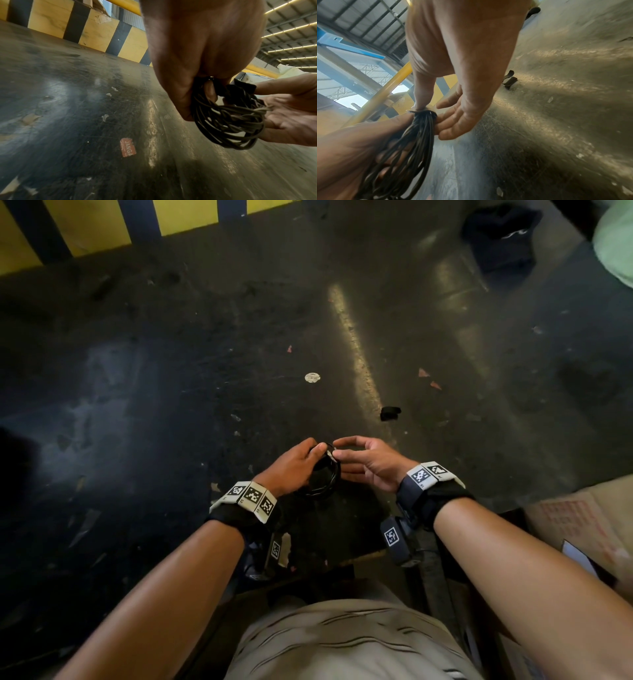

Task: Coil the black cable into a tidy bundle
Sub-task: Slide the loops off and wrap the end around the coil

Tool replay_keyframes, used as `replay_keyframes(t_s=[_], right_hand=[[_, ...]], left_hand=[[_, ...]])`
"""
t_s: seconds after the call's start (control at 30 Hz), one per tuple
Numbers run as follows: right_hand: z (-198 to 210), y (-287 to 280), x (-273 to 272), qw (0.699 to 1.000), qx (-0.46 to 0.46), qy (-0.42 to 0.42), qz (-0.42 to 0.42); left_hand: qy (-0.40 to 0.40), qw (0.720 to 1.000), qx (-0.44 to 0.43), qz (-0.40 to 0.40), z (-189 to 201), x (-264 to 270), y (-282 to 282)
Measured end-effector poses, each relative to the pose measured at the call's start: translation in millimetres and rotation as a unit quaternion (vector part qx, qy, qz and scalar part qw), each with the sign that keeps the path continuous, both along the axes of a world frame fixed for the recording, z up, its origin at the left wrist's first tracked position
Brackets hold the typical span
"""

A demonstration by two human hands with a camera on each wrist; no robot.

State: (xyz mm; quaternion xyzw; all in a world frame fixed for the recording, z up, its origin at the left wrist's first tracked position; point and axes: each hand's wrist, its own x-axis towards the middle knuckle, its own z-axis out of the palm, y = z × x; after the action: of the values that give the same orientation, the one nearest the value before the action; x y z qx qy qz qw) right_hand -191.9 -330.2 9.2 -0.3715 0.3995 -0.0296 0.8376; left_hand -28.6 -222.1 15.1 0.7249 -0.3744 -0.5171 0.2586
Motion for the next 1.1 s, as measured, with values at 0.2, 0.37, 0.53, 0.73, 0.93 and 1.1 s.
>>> replay_keyframes(t_s=[0.2, 0.37, 0.53, 0.73, 0.93, 1.1], right_hand=[[-1.1, -3.9, -2.3, 0.999, 0.025, 0.006, 0.023], [-3.6, -5.7, 1.4, 0.999, 0.014, 0.021, 0.026], [-8.1, -1.5, 4.6, 0.999, -0.031, 0.03, 0.024], [-7.3, -5.0, 3.3, 0.998, -0.017, 0.019, 0.056], [-7.8, -7.9, 1.8, 0.997, -0.03, 0.027, 0.068], [-9.2, -8.5, 4.9, 0.994, -0.085, 0.044, 0.054]], left_hand=[[0.018, 1.0, 0.01, -0.01, -0.4, -1.8, 0.2], [0.004, 1.0, 0.006, -0.005, 1.2, -5.3, -3.2], [0.004, 0.999, 0.034, 0.011, 3.7, -7.0, -3.6], [0.022, 0.998, 0.054, 0.027, 3.0, -4.0, -0.5], [0.005, 0.998, 0.059, 0.006, 9.5, -6.2, -5.2], [0.018, 0.998, 0.059, 0.011, 8.9, -5.9, -12.9]])
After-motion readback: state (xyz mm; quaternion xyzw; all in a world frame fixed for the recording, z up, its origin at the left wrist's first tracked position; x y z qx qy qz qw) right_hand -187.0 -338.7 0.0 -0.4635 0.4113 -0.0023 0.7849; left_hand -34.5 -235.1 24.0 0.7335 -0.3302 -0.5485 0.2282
